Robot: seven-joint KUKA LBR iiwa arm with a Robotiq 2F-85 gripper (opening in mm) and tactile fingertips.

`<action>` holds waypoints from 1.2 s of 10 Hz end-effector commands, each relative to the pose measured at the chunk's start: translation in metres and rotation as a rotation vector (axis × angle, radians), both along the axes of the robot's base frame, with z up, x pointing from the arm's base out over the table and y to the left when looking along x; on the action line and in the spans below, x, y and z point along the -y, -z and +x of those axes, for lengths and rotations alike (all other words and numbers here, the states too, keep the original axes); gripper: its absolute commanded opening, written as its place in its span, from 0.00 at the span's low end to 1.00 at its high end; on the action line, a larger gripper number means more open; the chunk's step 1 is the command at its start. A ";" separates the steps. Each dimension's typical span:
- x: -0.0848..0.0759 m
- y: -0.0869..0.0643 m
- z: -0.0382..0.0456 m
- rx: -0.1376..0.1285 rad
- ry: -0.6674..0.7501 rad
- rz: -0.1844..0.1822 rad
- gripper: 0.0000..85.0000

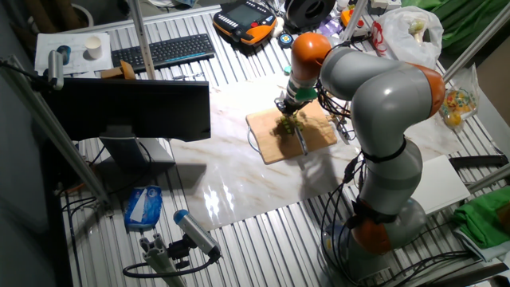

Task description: Cut the cucumber into segments

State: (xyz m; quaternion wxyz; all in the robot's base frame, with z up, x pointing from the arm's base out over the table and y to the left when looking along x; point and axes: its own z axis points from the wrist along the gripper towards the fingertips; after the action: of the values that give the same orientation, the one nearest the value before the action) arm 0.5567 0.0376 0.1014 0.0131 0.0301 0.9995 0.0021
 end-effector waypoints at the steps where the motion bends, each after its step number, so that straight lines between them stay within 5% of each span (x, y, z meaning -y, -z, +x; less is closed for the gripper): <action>1: 0.000 -0.001 -0.0002 0.000 0.001 0.000 0.01; 12: 0.007 0.007 0.0011 0.015 -0.002 0.006 0.01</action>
State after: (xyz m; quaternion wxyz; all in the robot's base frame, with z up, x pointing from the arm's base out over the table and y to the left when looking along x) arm 0.5578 0.0306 0.0944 0.0207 0.0290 0.9994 0.0053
